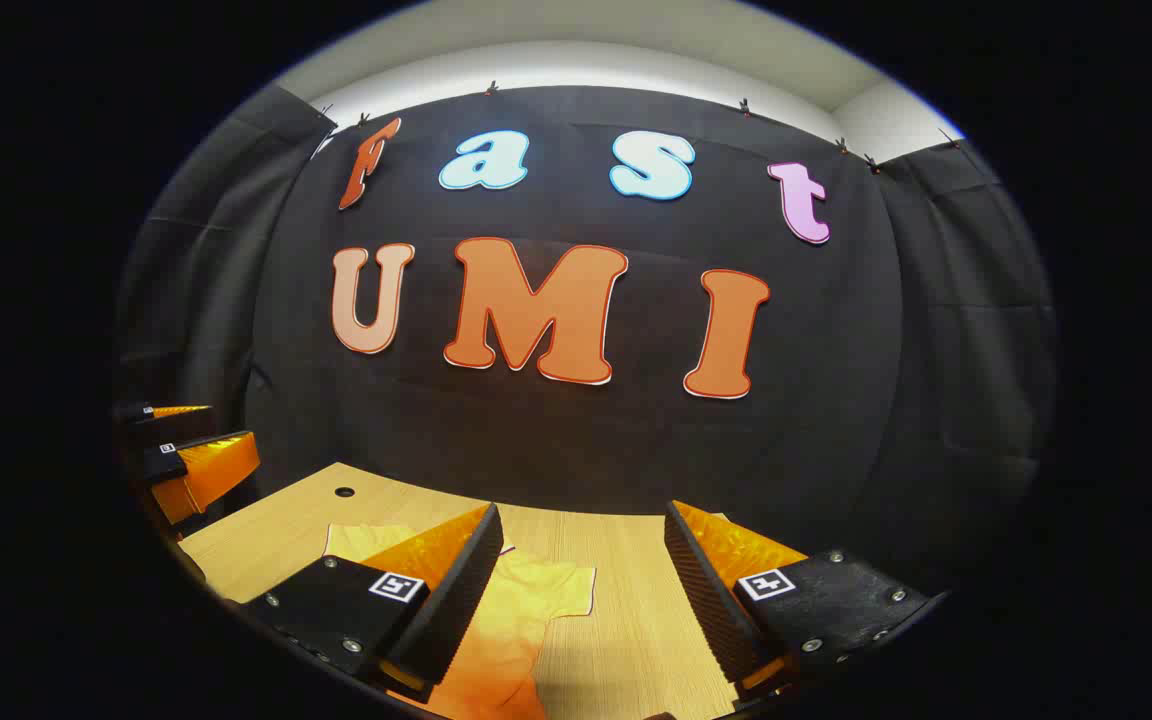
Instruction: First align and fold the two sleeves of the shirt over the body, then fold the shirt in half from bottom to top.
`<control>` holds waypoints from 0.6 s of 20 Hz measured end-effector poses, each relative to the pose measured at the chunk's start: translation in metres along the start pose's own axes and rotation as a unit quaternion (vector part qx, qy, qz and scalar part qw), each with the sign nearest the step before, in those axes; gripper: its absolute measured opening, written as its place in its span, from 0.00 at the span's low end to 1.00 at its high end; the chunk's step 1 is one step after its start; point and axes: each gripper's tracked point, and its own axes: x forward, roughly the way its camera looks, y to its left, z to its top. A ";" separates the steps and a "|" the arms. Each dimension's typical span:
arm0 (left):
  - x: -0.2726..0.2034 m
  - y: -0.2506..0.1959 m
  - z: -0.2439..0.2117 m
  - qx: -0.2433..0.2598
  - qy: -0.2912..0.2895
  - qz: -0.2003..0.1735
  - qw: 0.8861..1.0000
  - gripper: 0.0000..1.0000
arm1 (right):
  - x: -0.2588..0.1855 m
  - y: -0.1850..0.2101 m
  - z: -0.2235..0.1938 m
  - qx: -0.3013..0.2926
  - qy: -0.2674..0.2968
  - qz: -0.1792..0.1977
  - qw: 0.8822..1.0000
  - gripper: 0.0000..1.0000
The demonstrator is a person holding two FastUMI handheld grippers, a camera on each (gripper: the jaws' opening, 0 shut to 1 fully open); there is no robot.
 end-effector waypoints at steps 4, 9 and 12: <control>-0.003 0.000 -0.003 0.002 0.001 0.001 1.000 0.98 | -0.001 0.004 -0.001 0.004 0.000 0.002 1.000 0.98; -0.007 -0.001 -0.004 0.007 0.000 -0.002 1.000 0.98 | -0.006 0.012 -0.006 0.001 0.008 0.010 1.000 0.98; -0.011 0.001 -0.001 0.010 -0.003 -0.002 1.000 0.98 | -0.010 0.014 -0.009 -0.001 0.010 0.009 1.000 0.98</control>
